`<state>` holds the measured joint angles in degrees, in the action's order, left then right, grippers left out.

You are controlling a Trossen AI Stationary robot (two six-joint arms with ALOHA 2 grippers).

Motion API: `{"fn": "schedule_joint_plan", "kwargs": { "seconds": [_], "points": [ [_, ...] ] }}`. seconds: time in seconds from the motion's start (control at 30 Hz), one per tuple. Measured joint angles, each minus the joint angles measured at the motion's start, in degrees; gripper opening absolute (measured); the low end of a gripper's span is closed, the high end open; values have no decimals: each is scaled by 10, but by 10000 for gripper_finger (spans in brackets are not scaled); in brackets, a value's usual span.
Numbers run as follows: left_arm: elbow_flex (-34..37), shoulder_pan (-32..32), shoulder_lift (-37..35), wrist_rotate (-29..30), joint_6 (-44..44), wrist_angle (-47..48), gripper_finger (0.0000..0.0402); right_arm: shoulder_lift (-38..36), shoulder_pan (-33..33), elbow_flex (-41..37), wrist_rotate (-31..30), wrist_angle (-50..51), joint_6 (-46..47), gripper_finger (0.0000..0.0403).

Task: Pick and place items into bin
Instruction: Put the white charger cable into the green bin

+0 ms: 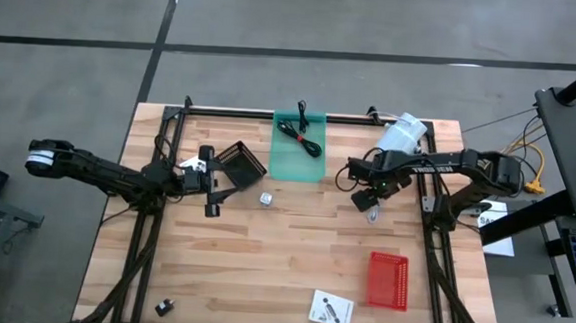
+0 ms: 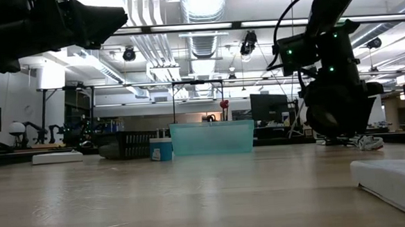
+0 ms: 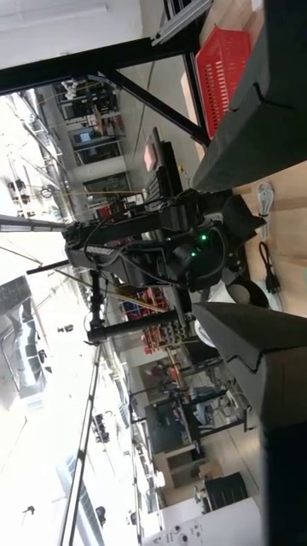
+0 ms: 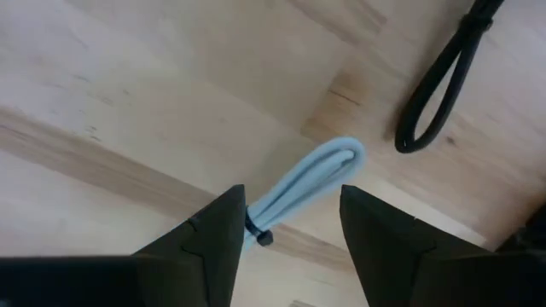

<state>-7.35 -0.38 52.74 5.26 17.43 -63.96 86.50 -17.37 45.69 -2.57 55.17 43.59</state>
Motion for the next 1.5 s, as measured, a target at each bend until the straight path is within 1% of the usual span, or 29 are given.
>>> {"fn": "schedule_joint_plan", "kwargs": {
  "seconds": [0.2,0.57,0.73,0.9,1.23,1.33,1.5],
  "points": [
    [0,0,1,0,0,0,208,0,0,-3,0,-7,4,173],
    [0,0,1,0,0,0,208,0,0,-37,0,-23,19,155],
    [0,0,0,0,0,0,208,0,0,-56,6,-49,1,139],
    [0,0,0,0,0,0,208,-2,0,-62,12,-61,-3,111],
    [1,0,-1,0,0,0,208,0,1,-48,15,-69,-23,24],
    [0,0,0,0,0,0,208,0,6,-48,15,-99,-44,16],
    [0,0,0,0,0,0,208,-1,19,-47,20,-174,-69,17]
  ]
}}
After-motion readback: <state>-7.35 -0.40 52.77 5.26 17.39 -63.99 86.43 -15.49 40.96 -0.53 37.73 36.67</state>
